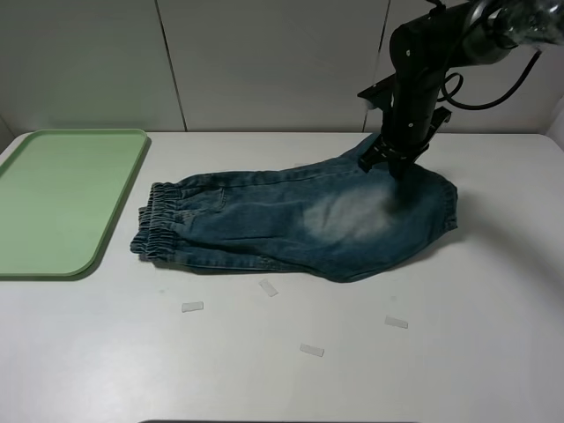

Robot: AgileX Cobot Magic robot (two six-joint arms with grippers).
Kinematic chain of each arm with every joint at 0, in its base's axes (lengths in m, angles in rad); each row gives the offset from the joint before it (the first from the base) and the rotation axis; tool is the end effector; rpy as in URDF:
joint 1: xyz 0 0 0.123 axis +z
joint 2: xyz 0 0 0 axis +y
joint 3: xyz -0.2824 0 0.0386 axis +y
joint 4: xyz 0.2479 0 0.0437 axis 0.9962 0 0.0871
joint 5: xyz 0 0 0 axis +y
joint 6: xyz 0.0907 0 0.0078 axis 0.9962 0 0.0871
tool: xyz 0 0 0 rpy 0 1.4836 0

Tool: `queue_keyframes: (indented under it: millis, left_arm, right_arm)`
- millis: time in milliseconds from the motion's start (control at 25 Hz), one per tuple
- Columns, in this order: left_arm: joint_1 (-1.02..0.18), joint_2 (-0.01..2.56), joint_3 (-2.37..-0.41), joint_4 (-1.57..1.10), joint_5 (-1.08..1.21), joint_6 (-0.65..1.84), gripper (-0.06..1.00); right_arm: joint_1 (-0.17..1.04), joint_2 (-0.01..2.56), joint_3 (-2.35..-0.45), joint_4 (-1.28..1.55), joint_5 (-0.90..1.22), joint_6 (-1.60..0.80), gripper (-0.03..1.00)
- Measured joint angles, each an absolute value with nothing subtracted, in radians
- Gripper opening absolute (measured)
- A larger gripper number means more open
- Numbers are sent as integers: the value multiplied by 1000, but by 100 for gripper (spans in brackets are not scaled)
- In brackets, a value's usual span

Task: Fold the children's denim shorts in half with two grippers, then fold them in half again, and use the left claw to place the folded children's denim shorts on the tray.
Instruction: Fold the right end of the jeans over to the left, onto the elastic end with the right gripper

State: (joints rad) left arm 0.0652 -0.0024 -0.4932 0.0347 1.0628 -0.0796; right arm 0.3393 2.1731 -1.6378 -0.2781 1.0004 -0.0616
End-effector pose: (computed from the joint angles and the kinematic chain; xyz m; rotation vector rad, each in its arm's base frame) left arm -0.0047 0.0025 0.2751 -0.1499 2.0450 0.0326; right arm 0.4215 0.1264 0.1573 -0.7883 2.8628 -0.3341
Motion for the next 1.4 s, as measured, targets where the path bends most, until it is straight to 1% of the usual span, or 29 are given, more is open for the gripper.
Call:
queue_keyframes:
  millis: [240, 600, 800, 1120, 1400]
  left_arm:
    - [65, -2, -493, 35, 1063, -80, 95]
    - [65, -2, -493, 35, 1063, -80, 95]
    - [65, -2, -493, 35, 1063, -80, 95]
    - [65, -2, -493, 35, 1063, -80, 95]
    - [65, -2, -493, 35, 1063, -80, 95]
  right_arm:
    - [304, 2104, -1638, -373, 1063, -48, 4]
    - [163, 2035, -1689, -418, 1188, -63, 4]
    - [119, 2007, -1720, -422, 1211, -86, 4]
    - [126, 2002, -1720, -328, 1217, -72, 4]
    - [200, 2002, -1720, -319, 1212, 18, 4]
